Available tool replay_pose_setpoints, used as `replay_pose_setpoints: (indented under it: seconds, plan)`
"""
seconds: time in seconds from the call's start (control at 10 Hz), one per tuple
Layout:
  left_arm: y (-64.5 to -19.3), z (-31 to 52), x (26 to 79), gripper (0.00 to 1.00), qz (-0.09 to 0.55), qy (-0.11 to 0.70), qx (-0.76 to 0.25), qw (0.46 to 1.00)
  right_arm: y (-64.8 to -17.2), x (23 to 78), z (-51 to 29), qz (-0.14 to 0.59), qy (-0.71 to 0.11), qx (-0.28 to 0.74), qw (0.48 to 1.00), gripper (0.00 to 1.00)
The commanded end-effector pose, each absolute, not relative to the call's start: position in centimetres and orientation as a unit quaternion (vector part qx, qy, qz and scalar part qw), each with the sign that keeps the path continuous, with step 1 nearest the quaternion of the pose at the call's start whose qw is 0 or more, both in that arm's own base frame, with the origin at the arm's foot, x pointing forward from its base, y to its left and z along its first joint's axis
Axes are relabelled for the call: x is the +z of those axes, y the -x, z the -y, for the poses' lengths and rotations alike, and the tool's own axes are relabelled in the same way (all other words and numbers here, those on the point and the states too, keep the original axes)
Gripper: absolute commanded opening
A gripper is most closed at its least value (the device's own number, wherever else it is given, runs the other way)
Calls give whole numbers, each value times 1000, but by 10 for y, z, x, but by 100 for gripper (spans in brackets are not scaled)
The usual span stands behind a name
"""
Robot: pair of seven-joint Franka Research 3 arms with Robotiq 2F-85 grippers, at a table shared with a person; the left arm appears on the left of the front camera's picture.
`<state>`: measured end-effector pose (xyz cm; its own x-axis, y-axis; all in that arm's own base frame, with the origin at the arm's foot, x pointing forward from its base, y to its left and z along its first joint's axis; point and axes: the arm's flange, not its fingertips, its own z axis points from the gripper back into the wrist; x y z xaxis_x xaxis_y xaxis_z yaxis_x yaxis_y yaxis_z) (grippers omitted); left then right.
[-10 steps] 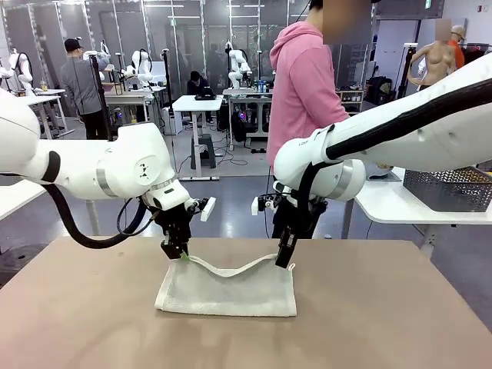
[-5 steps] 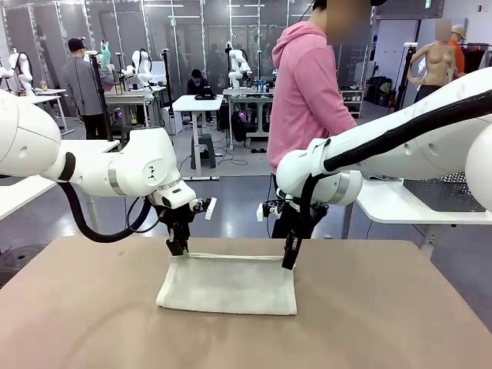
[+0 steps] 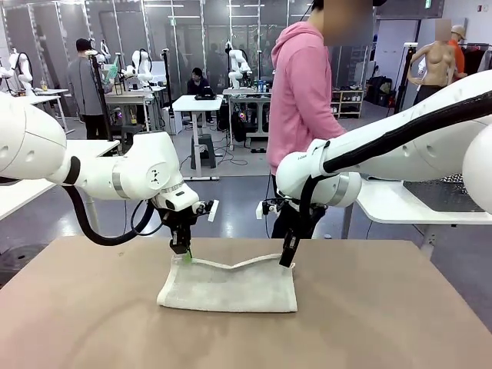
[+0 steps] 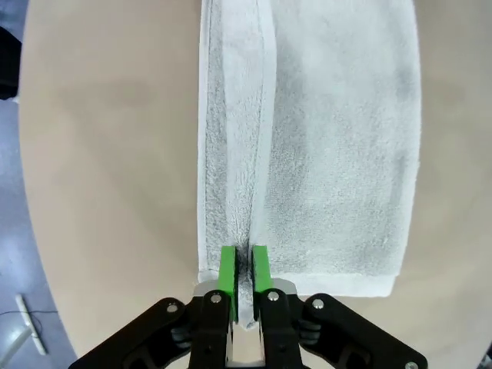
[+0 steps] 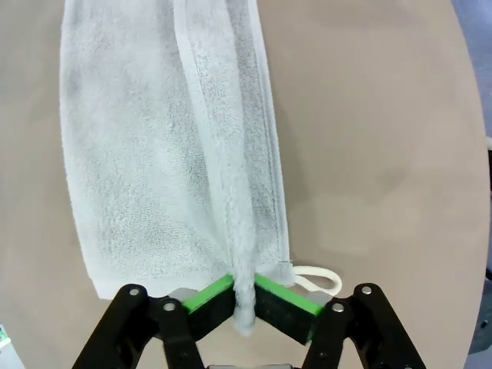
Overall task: Fold the towels and place them in the basket.
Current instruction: When a person lays out a Towel with hook on the table, fold it in half twice.
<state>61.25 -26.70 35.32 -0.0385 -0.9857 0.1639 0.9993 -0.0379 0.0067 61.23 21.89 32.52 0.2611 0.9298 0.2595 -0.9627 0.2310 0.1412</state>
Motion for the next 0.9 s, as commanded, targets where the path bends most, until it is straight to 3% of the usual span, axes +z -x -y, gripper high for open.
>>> replay_pose_setpoints:
  seconds: [0.0,0.1,0.2,0.3,0.4,0.5,0.6,0.7,0.8]
  plan:
    - [-619,269,355,58,68,37,-709,701,-611,323,-220,79,-119,596,790,36]
    - [-618,267,358,98,74,31,-703,707,-610,323,-221,81,-111,596,791,61]
    - [-616,266,361,100,79,24,-702,707,-609,324,-222,82,-101,596,793,71]
    - [-614,261,365,100,83,19,-700,709,-609,327,-222,81,-88,595,795,49]
    - [-612,258,369,100,89,17,-697,712,-608,330,-222,84,-82,594,796,100]
    - [-610,257,372,84,91,17,-696,712,-606,334,-222,86,-77,593,797,84]
    - [-605,257,375,94,99,22,-695,712,-602,339,-222,87,-67,587,802,100]
    - [-602,256,376,100,102,25,-694,712,-598,344,-223,90,-67,585,803,100]
    - [-600,256,377,100,104,29,-689,717,-596,346,-224,92,-70,581,806,100]
